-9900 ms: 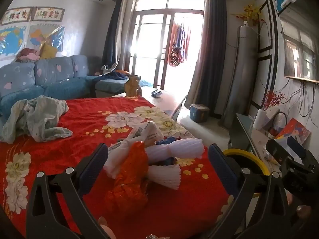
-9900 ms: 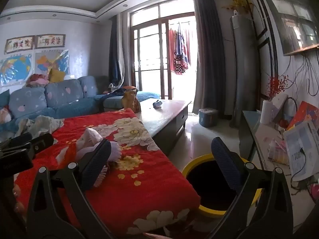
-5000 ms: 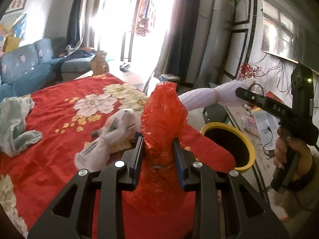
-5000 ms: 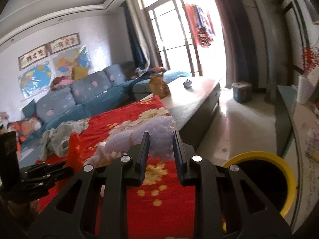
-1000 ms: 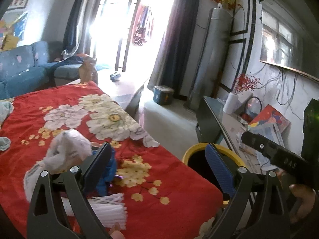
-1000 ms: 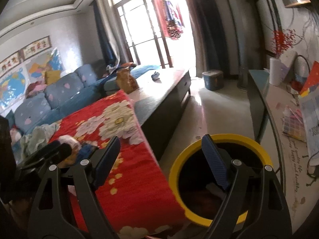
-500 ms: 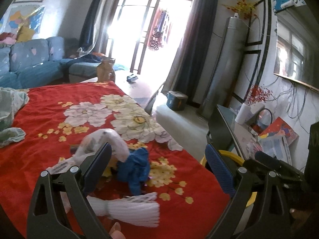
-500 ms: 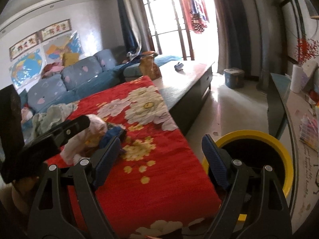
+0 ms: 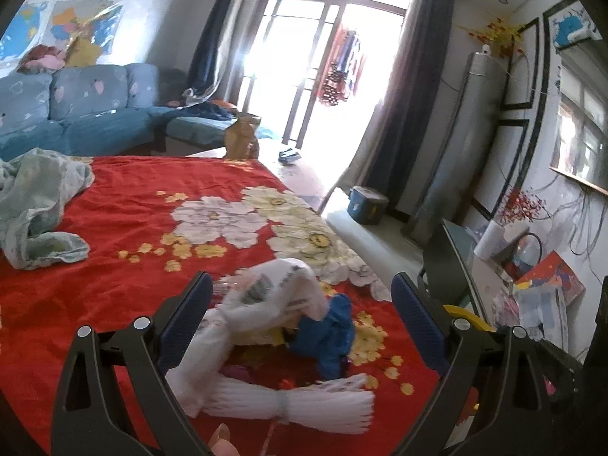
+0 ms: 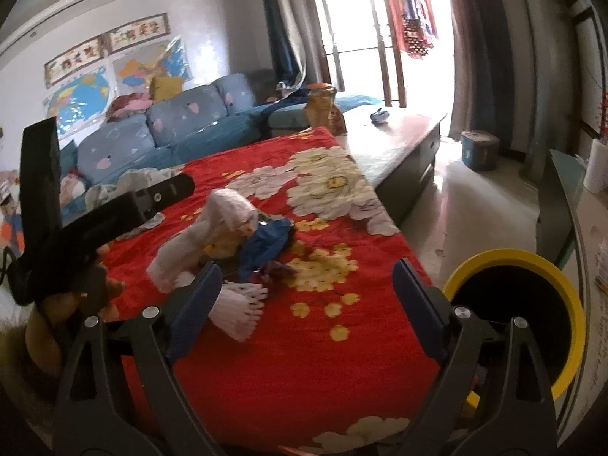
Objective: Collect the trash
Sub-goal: 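Move both open tools back over the trash pile on the bedspread, then grasp the white printed plastic bag with the left tool while the right tool grasps another white fork bundle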
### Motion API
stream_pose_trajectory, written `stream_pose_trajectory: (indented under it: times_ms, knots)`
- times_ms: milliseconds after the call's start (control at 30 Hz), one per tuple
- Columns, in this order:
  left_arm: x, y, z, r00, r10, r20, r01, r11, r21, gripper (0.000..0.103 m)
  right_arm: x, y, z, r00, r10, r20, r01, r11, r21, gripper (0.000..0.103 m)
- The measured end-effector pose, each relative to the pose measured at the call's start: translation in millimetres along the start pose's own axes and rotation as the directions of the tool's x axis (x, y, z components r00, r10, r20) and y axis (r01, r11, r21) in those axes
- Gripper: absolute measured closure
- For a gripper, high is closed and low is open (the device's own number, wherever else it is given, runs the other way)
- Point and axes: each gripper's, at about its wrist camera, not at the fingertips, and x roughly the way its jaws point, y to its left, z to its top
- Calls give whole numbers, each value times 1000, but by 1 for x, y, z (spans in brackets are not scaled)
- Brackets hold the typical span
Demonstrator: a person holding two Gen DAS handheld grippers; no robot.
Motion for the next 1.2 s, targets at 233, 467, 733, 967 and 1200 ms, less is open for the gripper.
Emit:
stream_pose_trajectory:
  times_ms: [233,467,733,967,1200]
  knots:
    - [-6,27,6,998,55,2,-55,998,-29,9,12,15,-1,998,41,-40,-43,998,-34,20]
    - [-5,63,2,994,105,-44,-108,990,-88,9,32,26,-9,991,81,-107,-85,996,-34,19]
    - [9,94,-19,988,89,-123,-107,983,-146,9,55,36,-17,980,106,-170,-111,994,-20,20]
    - [20,98,-30,987,46,-156,-70,986,-154,9,71,37,-25,968,122,-220,-125,992,2,24]
    - [29,91,-38,981,22,-193,-49,990,-134,12,81,40,-30,954,156,-255,-159,987,10,38]
